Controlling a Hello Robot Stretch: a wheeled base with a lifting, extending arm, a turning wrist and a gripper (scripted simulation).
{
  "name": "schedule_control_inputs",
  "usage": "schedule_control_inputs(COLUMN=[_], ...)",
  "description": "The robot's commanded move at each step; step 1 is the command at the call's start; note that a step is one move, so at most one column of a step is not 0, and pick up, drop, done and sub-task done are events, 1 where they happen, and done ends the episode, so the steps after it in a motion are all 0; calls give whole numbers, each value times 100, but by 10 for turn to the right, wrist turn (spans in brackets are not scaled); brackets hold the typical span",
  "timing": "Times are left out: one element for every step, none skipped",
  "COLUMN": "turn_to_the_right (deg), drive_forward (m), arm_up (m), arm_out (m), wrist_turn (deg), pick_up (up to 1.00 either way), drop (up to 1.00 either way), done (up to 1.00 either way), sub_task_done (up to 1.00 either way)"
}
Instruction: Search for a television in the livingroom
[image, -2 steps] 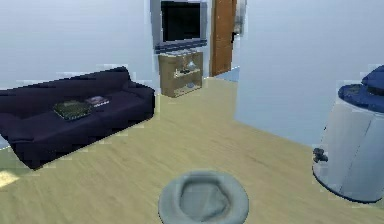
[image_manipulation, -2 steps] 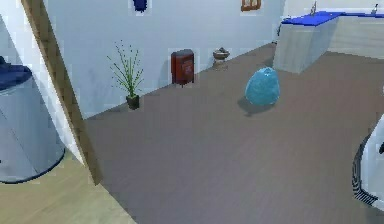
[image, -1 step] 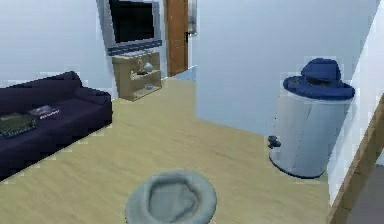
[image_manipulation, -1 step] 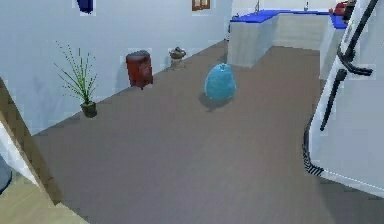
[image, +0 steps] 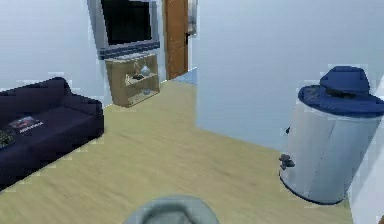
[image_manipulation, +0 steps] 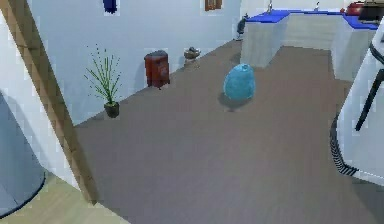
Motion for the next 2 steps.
schedule_control_inputs(turn_to_the_right=[-450,-120], drive_forward=[0,0], arm_up=[0,0], arm_out=[0,0], wrist_turn=[0,0], pick_up=[0,0], drop=[0,0], done=[0,0], sub_task_done=[0,0])
